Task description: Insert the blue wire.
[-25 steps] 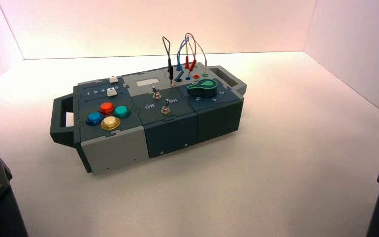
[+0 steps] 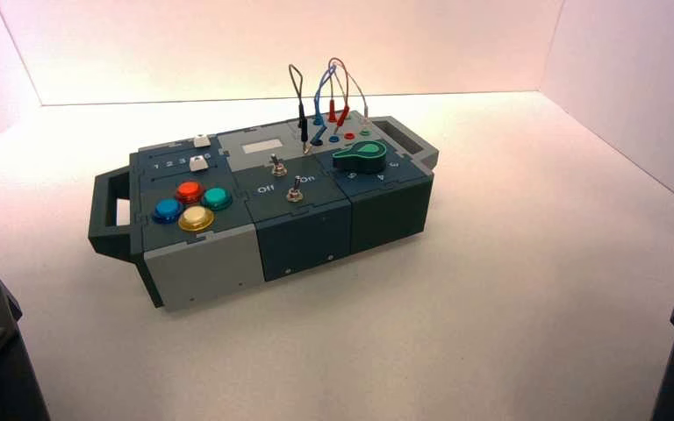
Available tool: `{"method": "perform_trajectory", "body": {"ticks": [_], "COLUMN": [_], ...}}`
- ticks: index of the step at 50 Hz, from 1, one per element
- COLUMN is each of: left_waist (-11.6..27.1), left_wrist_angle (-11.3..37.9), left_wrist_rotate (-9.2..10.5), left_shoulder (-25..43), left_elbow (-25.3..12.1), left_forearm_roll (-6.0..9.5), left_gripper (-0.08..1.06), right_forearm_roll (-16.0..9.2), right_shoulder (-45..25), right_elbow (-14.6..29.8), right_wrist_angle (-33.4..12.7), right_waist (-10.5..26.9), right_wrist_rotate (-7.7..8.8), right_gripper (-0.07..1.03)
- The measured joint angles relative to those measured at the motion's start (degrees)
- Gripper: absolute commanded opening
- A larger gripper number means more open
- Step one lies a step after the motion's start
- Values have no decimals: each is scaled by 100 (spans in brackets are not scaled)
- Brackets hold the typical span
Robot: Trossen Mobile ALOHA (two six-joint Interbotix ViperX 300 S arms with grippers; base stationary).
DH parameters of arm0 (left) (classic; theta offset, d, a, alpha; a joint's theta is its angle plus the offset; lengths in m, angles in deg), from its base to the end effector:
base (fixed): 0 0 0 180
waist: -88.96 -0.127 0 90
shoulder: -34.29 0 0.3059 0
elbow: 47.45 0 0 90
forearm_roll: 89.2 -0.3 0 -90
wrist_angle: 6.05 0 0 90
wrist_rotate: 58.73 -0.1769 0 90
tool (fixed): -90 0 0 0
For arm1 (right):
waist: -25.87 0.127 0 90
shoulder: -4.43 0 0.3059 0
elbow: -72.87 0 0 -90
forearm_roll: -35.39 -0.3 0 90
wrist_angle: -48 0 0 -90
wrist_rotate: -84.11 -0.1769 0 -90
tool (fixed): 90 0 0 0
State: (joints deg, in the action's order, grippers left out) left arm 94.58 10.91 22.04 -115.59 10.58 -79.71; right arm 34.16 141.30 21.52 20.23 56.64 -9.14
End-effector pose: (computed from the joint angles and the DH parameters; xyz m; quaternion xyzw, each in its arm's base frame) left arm 0.2042 -0.0286 0.2448 0.0045 0.1295 -0.0726 0.9889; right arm 0.1928 0.1169 0.2183 -0.0373 0.2777 0.2492 0.9270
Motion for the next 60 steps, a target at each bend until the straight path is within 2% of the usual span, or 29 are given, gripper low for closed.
{"method": "perform_trajectory", "body": {"ticks": [1,7,11,16,24,37,42,47,60], "left_waist": [0,0,0,-9,0,0,-9,0,0], "left_wrist_angle": [0,26,53,141,202,220,220,220,220], "left_wrist_rotate": [0,-9,0,0,0,9,9,0,9], "left_shoulder": [0,0,0,0,-26,-158,-185,-193,-193], "left_elbow": [0,0,-9,0,-9,0,-9,-9,-9], "left_forearm_roll": [0,9,9,0,9,18,18,18,18], "left_gripper": [14,14,14,14,14,14,14,14,14], "right_forearm_roll": [-44,-264,-422,-571,-826,-1529,-1723,-1837,-2030], "right_shoulder": [-88,-562,-1020,-1600,-2250,-3296,-3762,-4175,-5493], "right_elbow": [0,26,158,396,773,1327,1459,1573,2312], "right_wrist_angle": [0,0,0,9,53,229,316,360,448], "right_waist": [202,870,1195,1433,1468,1468,1468,1468,1459], "right_wrist_rotate": [0,0,0,0,0,0,0,0,53], "right_gripper": [8,14,23,34,36,36,36,36,36]}}
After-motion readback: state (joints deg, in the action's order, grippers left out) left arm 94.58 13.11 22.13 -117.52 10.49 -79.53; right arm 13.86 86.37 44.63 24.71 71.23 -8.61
